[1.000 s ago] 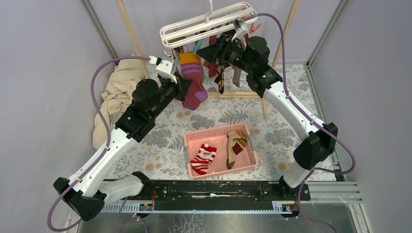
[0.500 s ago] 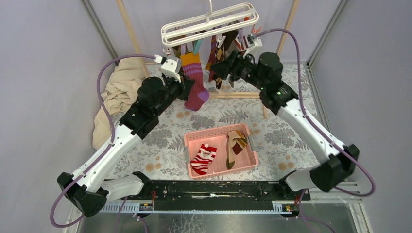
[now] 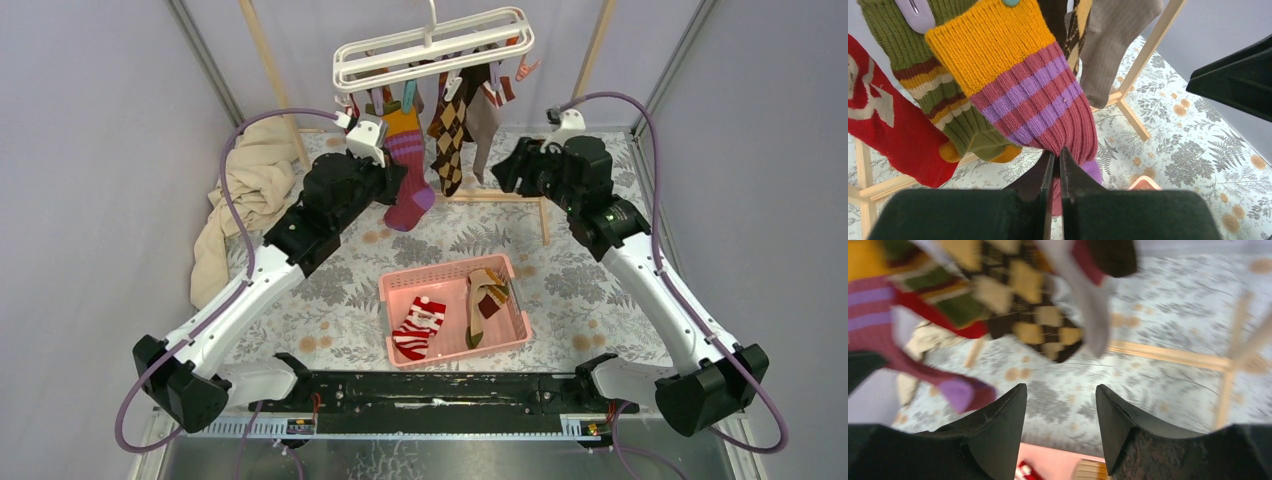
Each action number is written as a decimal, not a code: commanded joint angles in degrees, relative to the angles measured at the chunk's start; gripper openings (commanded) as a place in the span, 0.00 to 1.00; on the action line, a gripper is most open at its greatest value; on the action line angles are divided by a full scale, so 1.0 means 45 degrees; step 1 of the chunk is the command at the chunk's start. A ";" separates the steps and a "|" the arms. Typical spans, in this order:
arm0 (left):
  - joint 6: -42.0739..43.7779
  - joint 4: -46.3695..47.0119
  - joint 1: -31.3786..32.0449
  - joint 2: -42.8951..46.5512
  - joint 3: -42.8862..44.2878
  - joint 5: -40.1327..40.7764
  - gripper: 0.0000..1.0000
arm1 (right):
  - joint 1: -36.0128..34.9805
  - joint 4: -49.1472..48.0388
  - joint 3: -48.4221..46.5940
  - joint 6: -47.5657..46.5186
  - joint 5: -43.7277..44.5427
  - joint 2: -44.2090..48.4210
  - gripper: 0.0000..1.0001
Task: Remove the socks clipped to the hanger
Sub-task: Adjust the clothesline at the center of the board.
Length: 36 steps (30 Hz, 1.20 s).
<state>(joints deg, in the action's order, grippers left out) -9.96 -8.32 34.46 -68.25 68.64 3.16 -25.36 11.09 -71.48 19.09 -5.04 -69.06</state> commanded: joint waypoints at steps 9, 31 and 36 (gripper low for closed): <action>0.0284 0.1722 -0.0266 -0.1703 -0.0015 0.0855 0.08 | 0.1926 0.0771 0.1242 -0.0568 0.1555 -0.1868 0.57; 0.0513 0.2956 -0.1450 -0.3961 0.0484 0.0433 0.06 | 0.1908 0.0572 -0.4349 -0.0155 0.2061 -0.9395 0.57; 0.0513 0.3045 -0.1635 -0.4079 0.0462 0.0316 0.05 | 0.1906 0.0934 -0.5431 -0.0168 0.2101 -1.0779 0.58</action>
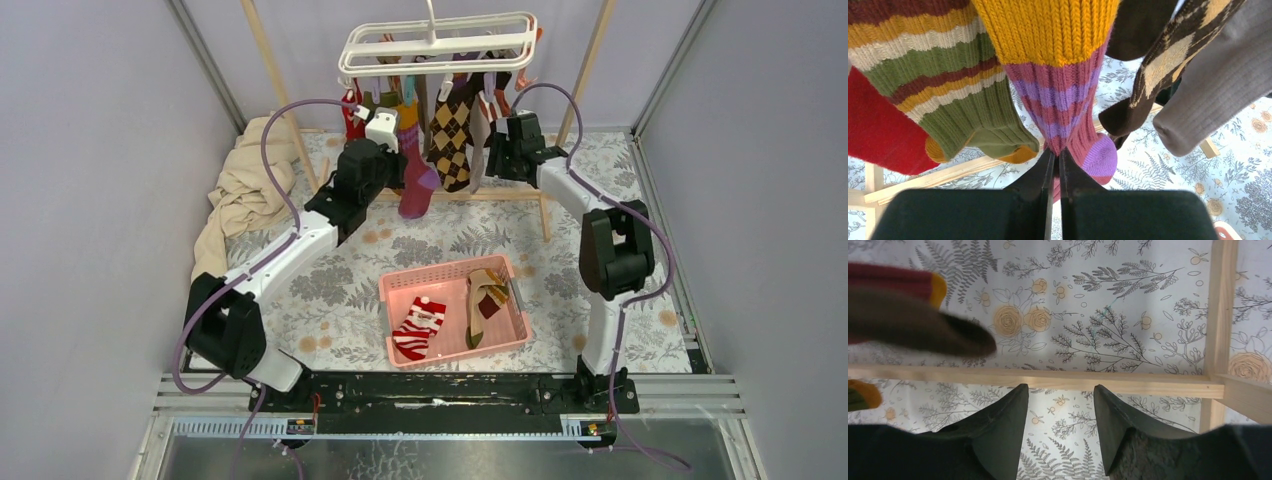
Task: Remove the socks clipped to the hanger
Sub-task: Adjust the clothesline at the center of the board.
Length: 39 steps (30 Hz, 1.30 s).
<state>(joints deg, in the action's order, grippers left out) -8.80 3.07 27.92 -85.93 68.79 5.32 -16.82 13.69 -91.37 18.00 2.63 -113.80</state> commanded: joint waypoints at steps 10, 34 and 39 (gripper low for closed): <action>0.0152 0.0139 -0.0248 0.0187 0.0315 -0.0201 0.05 | 0.0004 0.0913 -0.2200 0.0237 0.0248 -0.2459 0.59; -0.1012 -0.0643 0.0223 0.2328 -0.1325 -0.0264 0.05 | -0.0323 0.1795 -0.1477 -0.0169 -0.0177 -0.2480 0.59; -0.1105 -0.1030 0.0552 0.2641 -0.1524 0.0005 0.05 | -0.0399 0.1749 -0.0820 -0.0214 -0.0156 -0.1909 0.59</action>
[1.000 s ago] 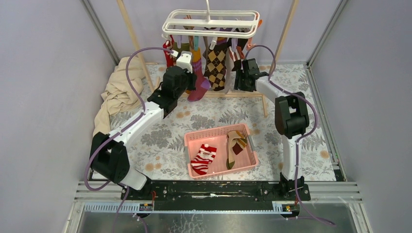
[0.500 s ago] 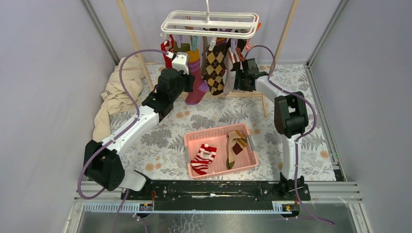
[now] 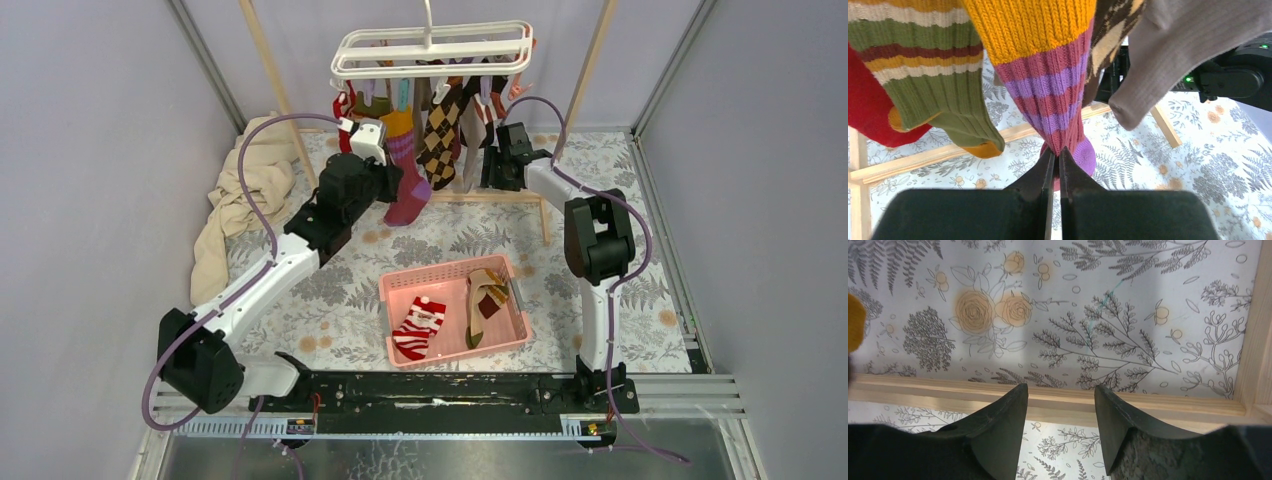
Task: Remove the socks clipped to the hanger
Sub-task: Adjust the clothesline at the center of the board.
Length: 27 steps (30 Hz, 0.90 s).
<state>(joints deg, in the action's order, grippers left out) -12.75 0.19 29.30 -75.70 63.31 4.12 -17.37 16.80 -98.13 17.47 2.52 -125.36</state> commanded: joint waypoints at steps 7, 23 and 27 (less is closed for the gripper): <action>-0.0383 -0.0623 0.0710 0.0758 -0.0482 0.0575 0.04 | -0.0340 0.0968 0.1687 -0.0151 -0.0073 0.1499 0.59; -0.1040 -0.1743 0.2683 0.2355 -0.0993 0.1955 0.04 | -0.0365 0.1091 0.1664 -0.0728 0.0119 0.1653 0.59; -0.1181 -0.2046 0.3189 0.2446 -0.0980 0.2266 0.04 | -0.0340 0.1151 0.1518 -0.0864 0.0160 0.1532 0.59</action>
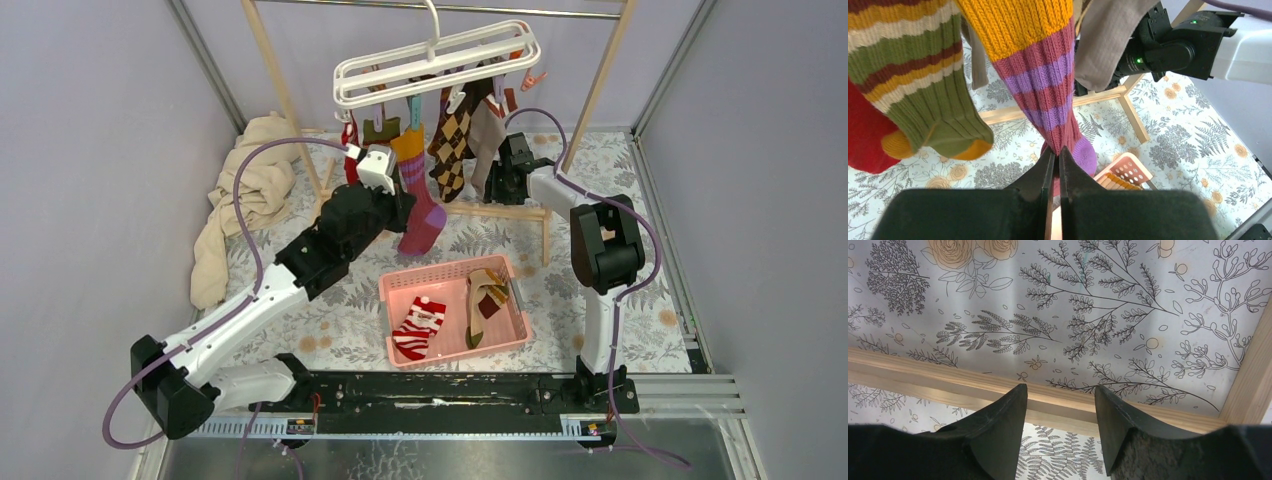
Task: Remove the socks clipped to the hanger
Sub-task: Adjust the clothesline at the center of the board.
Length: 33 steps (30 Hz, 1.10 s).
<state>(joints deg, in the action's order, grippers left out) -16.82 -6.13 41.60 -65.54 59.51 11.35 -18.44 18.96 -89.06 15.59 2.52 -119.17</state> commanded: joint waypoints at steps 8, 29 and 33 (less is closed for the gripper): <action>-0.0488 -0.1138 0.1463 0.0258 0.0006 0.1450 0.04 | -0.0092 0.0679 -0.0678 -0.0554 0.0153 -0.0008 0.60; 0.0726 -0.2758 0.0107 -0.0933 0.3049 0.1781 0.09 | -0.0103 -0.1762 0.4778 0.0132 -0.1764 0.8134 0.69; 0.0824 -0.3219 -0.0219 -0.0982 0.3814 0.1211 0.10 | -0.0092 -0.2703 0.5826 0.0313 -0.3560 1.0054 0.70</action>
<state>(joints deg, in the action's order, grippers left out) -14.85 -18.94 41.74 -70.06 72.20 19.84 -18.74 13.47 -66.22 15.49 -4.89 -80.77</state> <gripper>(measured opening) 0.099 0.696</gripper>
